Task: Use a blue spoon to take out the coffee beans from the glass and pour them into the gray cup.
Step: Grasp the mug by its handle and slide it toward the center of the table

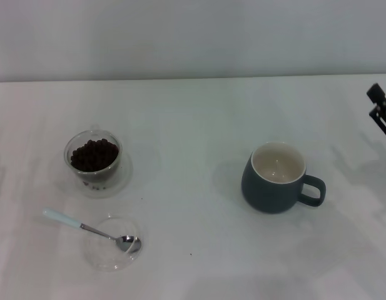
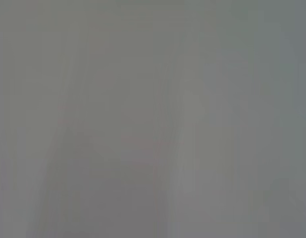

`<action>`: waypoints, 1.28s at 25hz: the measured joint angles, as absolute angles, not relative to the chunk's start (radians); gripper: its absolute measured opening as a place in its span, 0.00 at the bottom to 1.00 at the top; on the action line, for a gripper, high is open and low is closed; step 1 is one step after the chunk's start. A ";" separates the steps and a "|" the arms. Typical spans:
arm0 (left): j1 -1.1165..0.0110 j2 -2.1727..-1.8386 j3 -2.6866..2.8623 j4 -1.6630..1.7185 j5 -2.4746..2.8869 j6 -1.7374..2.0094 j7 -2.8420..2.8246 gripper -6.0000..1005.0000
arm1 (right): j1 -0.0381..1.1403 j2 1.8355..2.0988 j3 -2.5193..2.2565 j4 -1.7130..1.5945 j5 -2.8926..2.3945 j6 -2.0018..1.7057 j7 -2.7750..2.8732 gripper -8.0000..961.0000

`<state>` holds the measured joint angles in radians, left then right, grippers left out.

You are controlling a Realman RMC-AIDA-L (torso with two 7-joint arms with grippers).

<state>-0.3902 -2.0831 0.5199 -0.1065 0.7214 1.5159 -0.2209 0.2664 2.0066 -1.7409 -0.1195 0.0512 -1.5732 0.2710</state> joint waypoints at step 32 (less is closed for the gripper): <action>-0.397 -2.086 0.522 -0.110 0.722 1.511 -0.222 0.80 | 0.223 2.004 -1.757 -0.100 -0.285 -1.443 0.359 0.73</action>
